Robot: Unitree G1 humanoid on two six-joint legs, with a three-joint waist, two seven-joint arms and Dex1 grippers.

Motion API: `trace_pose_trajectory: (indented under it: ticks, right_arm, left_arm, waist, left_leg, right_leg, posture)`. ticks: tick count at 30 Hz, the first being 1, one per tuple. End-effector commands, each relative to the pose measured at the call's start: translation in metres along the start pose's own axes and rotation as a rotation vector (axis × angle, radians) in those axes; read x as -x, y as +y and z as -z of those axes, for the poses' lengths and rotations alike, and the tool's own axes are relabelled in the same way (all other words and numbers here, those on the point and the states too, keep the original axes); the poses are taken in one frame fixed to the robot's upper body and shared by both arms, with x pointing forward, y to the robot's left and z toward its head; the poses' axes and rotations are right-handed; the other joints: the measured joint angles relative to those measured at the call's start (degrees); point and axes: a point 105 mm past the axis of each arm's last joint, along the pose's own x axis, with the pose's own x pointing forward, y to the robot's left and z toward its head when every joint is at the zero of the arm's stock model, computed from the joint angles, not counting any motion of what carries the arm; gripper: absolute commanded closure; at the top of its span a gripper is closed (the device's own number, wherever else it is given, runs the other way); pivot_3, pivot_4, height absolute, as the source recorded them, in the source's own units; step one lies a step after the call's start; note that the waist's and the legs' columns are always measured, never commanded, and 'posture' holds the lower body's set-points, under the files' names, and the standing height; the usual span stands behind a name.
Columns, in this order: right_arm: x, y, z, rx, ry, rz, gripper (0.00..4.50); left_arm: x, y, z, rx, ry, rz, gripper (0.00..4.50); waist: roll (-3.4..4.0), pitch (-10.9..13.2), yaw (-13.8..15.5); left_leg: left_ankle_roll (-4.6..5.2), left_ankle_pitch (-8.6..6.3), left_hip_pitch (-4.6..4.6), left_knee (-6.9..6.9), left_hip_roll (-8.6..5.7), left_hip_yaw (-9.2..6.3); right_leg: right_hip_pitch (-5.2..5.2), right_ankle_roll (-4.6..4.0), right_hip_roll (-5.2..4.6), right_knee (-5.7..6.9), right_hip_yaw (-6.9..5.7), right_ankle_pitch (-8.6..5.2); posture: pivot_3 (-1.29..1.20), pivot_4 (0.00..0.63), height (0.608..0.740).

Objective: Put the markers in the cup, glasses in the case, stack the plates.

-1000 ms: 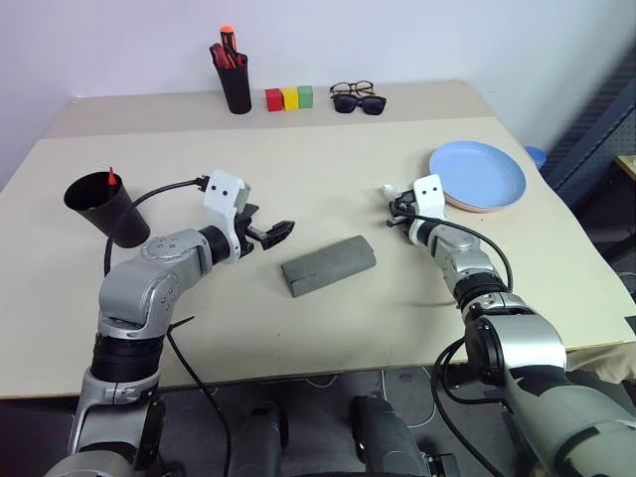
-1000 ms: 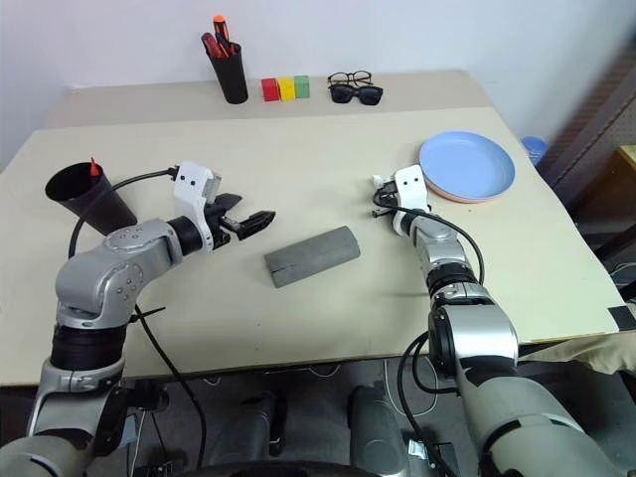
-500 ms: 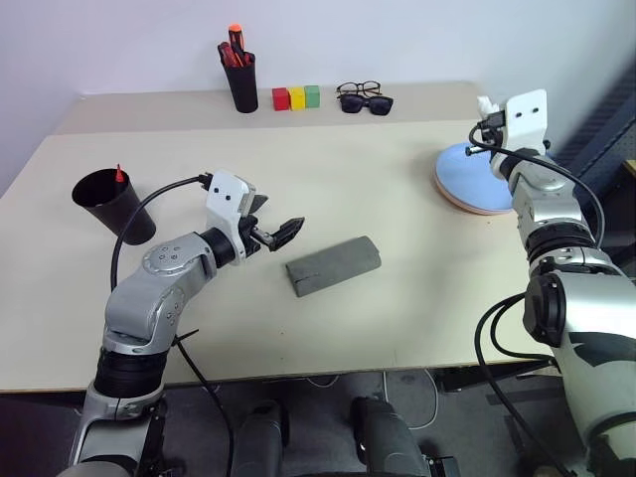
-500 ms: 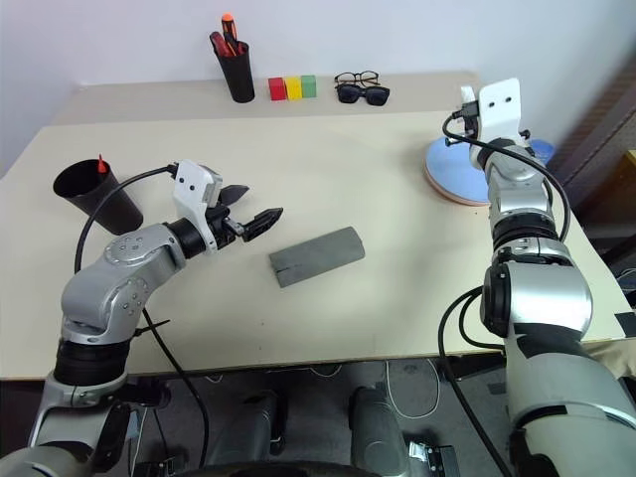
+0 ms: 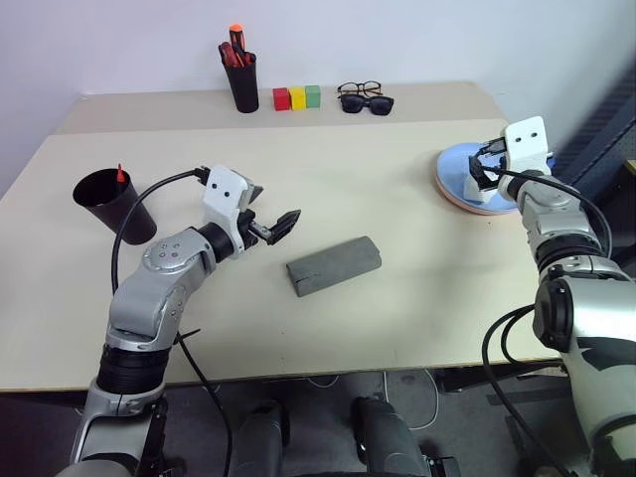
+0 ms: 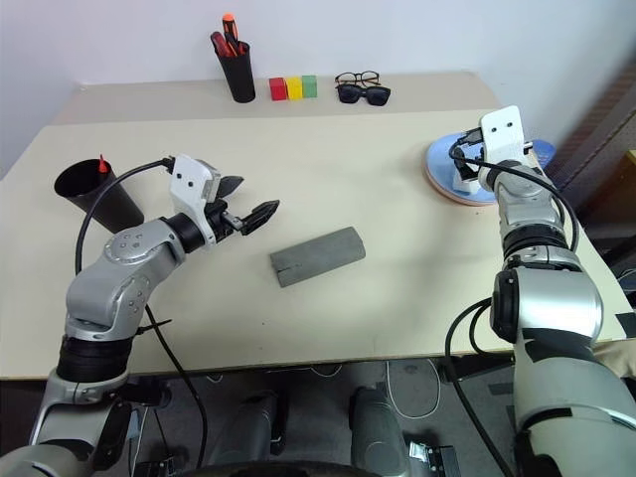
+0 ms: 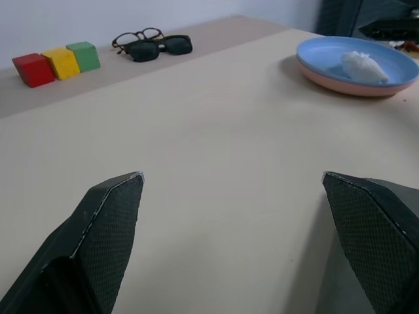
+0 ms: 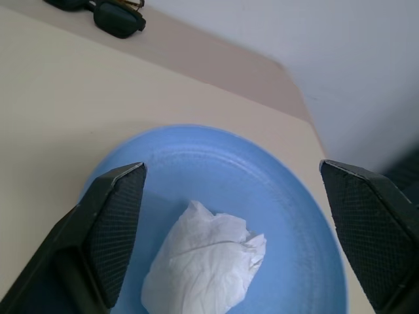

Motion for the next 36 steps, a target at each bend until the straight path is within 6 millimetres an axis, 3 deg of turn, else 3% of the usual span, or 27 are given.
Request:
trace_pose_trajectory:
  ticks: [1,6,10,17,23,31,36]
  right_arm:
    - [0.004,-0.014,-0.011,0.066,-0.053,0.006,0.06]
    - [0.013,-0.001,-0.017,0.079,-0.149,-0.169,0.06]
    - [0.035,0.009,-0.006,0.144,-0.195,-0.355,0.06]
    - [0.106,0.008,0.010,0.139,-0.199,-0.532,0.06]
    - [0.149,0.004,0.022,0.019,-0.126,-0.571,0.06]
    - [0.164,-0.005,0.018,-0.156,-0.112,-0.523,0.06]
    - [0.169,0.002,0.025,-0.202,-0.100,-0.529,0.06]
  left_arm:
    - [0.000,-0.004,-0.008,-0.045,-0.047,0.018,0.00]
    - [0.007,-0.002,-0.011,-0.029,-0.095,0.020,0.00]
    - [0.027,-0.003,-0.004,-0.027,-0.094,0.060,0.00]
    - [0.068,0.007,0.002,0.031,-0.085,0.049,0.00]
    - [0.097,0.009,0.008,0.024,-0.033,0.037,0.00]
    - [0.104,0.005,0.010,0.036,-0.032,0.022,0.00]
    - [0.103,0.001,0.012,0.061,-0.048,0.021,0.00]
  waist:
    - [0.00,0.0,0.0]
    - [0.00,0.0,-0.1]
    - [0.00,0.0,0.0]
    - [0.00,0.0,0.6]
    - [-0.01,0.0,0.2]
    - [-0.02,0.0,0.4]
    - [-0.03,0.0,0.7]
  left_leg:
    - [0.00,0.00,0.00,0.00,0.00,0.00]
    - [0.00,0.00,0.00,0.01,0.00,0.01]
    - [0.00,0.00,0.03,-0.03,0.01,0.01]
    - [0.00,-0.01,0.01,0.03,0.02,0.02]
    - [-0.02,-0.02,0.20,0.09,0.07,0.10]
    - [-0.04,-0.04,0.17,0.06,0.08,0.26]
    - [0.02,-0.07,-0.03,0.00,0.07,0.27]
  right_leg:
    - [0.00,0.00,0.00,0.00,0.00,0.00]
    - [0.01,0.01,0.00,0.00,0.00,0.00]
    - [0.01,0.04,0.00,0.01,0.00,0.00]
    - [0.04,0.03,-0.05,0.01,-0.01,-0.03]
    - [0.15,-0.08,-0.09,0.02,0.01,-0.12]
    - [0.14,-0.13,-0.22,-0.19,0.01,-0.16]
    - [0.15,-0.26,-0.21,-0.59,-0.03,-0.07]
  posture:
    - [0.00,0.150,0.740]
    - [0.00,0.150,0.740]
    - [0.00,0.150,0.740]
    - [0.00,0.150,0.740]
    - [0.00,0.150,0.740]
    - [0.00,0.150,0.740]
    - [0.00,0.150,0.740]
